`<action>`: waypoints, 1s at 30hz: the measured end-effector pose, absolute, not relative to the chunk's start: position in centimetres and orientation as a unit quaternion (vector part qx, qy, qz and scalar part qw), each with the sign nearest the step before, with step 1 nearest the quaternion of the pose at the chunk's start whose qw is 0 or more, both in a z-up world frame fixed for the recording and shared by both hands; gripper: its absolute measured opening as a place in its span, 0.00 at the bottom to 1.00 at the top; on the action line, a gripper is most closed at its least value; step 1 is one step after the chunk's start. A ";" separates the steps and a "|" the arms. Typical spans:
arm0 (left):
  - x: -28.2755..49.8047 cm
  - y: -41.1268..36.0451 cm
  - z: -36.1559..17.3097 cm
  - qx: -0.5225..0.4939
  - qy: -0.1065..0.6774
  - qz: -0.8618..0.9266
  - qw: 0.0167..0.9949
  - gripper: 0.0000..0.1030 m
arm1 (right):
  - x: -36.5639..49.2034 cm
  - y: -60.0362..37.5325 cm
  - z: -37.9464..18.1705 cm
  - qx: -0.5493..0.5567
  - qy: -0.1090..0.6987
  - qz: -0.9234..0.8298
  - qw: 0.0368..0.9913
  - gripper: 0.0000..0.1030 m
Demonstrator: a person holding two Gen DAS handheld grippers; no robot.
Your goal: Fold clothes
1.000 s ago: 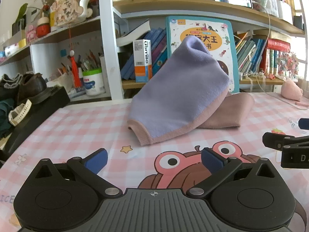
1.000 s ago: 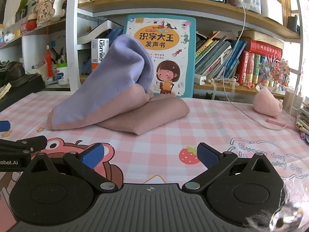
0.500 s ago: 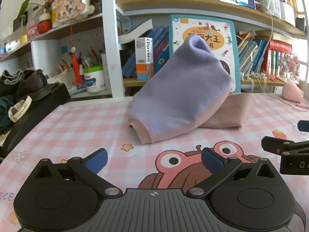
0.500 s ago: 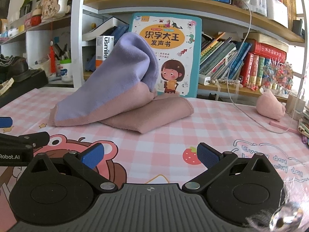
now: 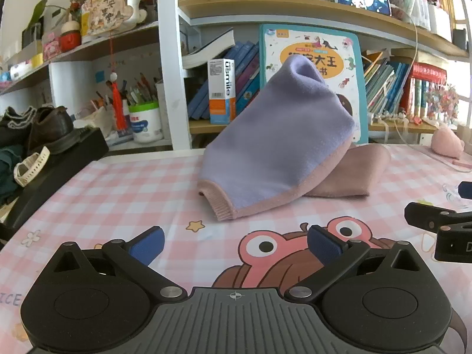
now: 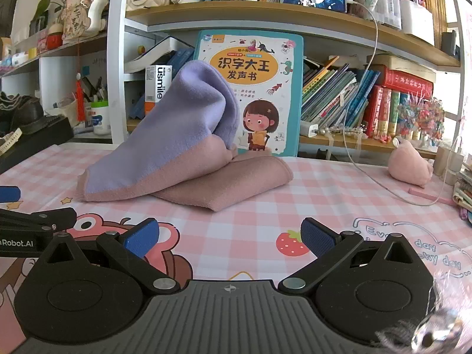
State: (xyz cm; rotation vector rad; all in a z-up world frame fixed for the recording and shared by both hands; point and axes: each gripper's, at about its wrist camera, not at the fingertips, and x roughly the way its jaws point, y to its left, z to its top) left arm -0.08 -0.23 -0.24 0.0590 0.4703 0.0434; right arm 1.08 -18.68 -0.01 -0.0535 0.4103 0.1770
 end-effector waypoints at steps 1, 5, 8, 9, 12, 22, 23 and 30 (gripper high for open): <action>-0.1 -0.2 -0.2 0.030 0.232 0.021 0.972 1.00 | 1.1 -18.6 0.0 -0.028 0.204 0.087 0.975 1.00; -0.2 -0.3 -0.2 0.031 0.228 0.020 0.973 1.00 | 1.0 -18.4 0.0 -0.036 0.203 0.086 0.975 1.00; -0.2 -0.5 -0.2 0.039 0.228 0.029 0.972 1.00 | 1.0 -18.1 -0.1 -0.045 0.202 0.086 0.975 1.00; -0.1 -0.6 -0.2 0.042 0.229 0.036 0.972 1.00 | 0.9 -18.0 -0.1 -0.049 0.202 0.087 0.974 1.00; -0.2 -0.8 -0.2 0.048 0.226 0.042 0.972 1.00 | 0.8 -17.7 0.0 -0.058 0.197 0.092 0.974 1.00; -0.6 -0.4 0.0 0.035 0.213 0.026 0.976 1.00 | 1.0 -18.3 0.0 -0.041 0.199 0.088 0.975 1.00; -0.7 -0.3 0.0 0.032 0.210 0.020 0.977 1.00 | 0.9 -18.3 0.0 -0.039 0.198 0.087 0.976 1.00; -1.3 -0.2 0.2 0.026 0.190 0.016 0.981 1.00 | 0.8 -18.5 0.1 -0.033 0.193 0.082 0.977 1.00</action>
